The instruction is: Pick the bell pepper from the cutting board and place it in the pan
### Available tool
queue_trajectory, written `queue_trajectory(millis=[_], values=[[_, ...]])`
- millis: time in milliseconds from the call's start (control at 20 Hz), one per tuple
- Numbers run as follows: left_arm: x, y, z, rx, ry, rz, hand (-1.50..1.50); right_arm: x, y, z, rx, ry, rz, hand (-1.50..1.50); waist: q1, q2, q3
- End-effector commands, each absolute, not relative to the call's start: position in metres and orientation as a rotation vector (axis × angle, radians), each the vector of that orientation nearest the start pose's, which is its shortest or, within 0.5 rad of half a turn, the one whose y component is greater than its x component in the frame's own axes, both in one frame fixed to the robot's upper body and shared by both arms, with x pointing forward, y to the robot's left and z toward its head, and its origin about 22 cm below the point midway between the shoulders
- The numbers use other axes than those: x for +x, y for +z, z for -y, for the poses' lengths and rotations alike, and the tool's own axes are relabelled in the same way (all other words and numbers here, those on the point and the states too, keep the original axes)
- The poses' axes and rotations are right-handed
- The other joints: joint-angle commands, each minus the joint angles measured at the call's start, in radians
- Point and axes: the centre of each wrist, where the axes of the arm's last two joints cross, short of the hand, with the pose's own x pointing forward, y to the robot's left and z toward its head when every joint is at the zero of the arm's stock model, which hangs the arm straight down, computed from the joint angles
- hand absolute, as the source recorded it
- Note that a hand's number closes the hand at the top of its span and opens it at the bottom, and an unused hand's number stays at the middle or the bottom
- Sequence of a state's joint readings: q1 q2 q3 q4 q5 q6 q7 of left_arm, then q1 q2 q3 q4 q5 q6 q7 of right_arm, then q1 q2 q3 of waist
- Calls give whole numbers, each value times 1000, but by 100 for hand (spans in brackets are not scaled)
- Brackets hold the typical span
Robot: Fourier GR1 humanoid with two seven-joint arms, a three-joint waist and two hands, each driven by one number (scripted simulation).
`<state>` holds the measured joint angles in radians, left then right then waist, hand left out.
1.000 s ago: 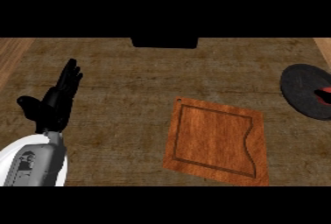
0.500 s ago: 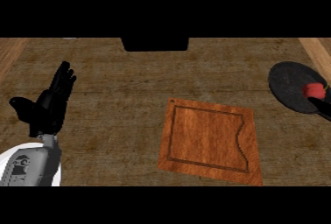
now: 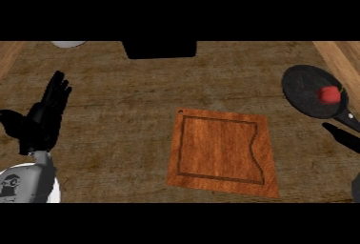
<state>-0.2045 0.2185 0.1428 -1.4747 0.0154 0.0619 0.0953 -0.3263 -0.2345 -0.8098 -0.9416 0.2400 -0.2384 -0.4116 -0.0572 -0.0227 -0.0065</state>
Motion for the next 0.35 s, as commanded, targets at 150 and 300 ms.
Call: queue_trajectory(millis=[150,300], values=[[290,52,-296,251,-28,1591,0,199,-13,393,-920,-375,1520,-150,7,7,1],[286,49,-292,235,-28,1601,0,175,18,379,-952,-400,1498,-150,27,13,3]])
